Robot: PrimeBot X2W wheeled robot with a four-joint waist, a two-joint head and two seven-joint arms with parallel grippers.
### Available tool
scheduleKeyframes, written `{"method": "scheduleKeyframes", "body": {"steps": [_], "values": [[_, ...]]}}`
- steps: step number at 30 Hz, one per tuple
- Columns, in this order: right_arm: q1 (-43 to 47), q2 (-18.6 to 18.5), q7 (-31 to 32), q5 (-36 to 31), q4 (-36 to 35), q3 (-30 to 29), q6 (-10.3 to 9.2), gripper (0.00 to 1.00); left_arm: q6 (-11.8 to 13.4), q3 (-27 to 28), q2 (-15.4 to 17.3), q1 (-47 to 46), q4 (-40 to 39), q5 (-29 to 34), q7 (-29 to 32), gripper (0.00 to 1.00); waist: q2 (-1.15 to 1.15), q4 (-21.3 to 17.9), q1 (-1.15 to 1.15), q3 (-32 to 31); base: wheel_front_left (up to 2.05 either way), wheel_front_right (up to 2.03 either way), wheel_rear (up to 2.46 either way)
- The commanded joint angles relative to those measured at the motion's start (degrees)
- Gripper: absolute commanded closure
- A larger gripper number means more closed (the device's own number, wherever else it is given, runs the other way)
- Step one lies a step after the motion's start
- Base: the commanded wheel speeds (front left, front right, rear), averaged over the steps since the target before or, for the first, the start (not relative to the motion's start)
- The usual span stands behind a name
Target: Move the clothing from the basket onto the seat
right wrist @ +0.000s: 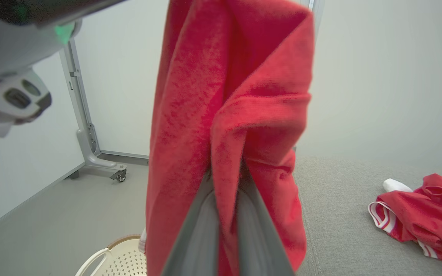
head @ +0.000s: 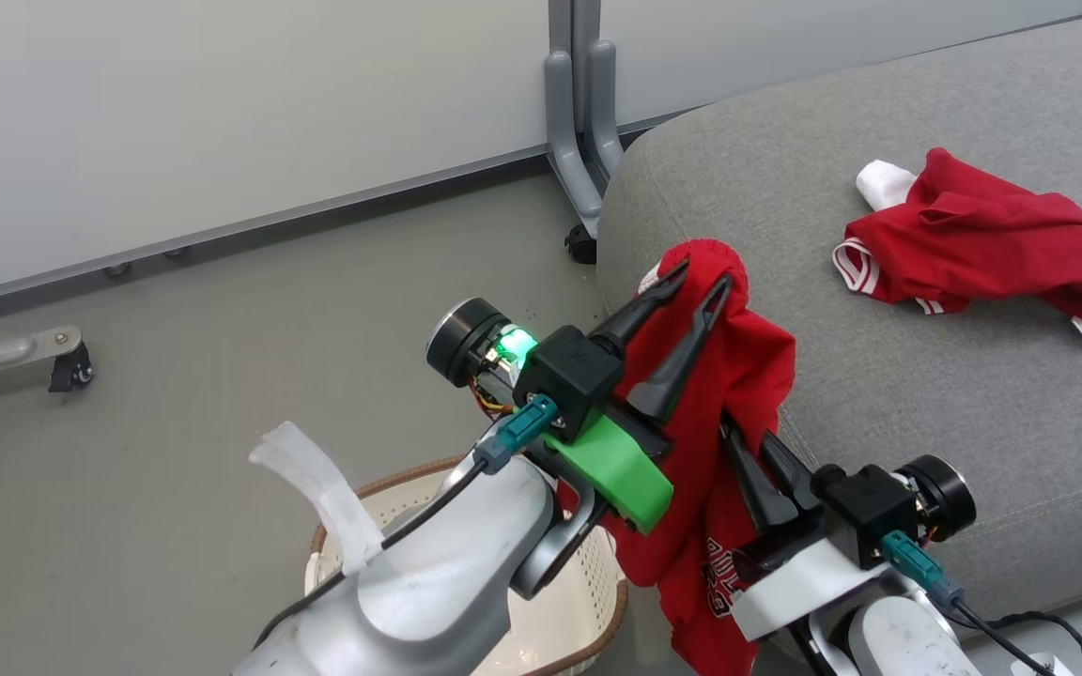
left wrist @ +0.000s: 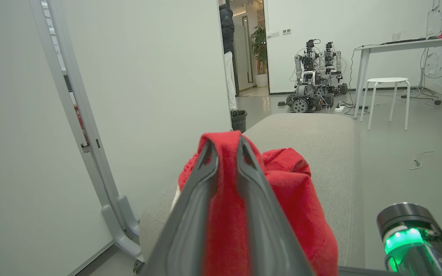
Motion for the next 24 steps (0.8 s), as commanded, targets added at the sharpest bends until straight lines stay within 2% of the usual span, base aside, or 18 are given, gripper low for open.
{"method": "scheduleKeyframes", "body": {"steps": [1, 15, 24], "values": [[0.32, 0.1, -0.17, -0.45, -0.32, -0.32, -0.1, 1.0, -0.23, -0.15, 0.11, -0.52, 0.66, -0.79, 0.06, 0.0, 0.0, 0.19, 0.0, 0.17, 0.0, 0.0, 0.0], [0.91, 0.76, -0.17, -1.0, -0.72, -1.91, -0.1, 1.0, -0.56, -0.67, 0.11, -1.17, 3.03, -1.45, 0.05, 0.0, 0.0, 0.63, 0.0, 0.74, 0.0, 0.0, 0.0], [0.61, 0.51, -0.17, -0.74, -1.45, -2.94, -0.1, 1.0, -0.59, -0.09, 0.11, -1.46, 3.17, -1.23, 0.05, 0.0, 0.0, -0.5, 0.0, 1.61, 0.0, 0.0, 0.0]]}}
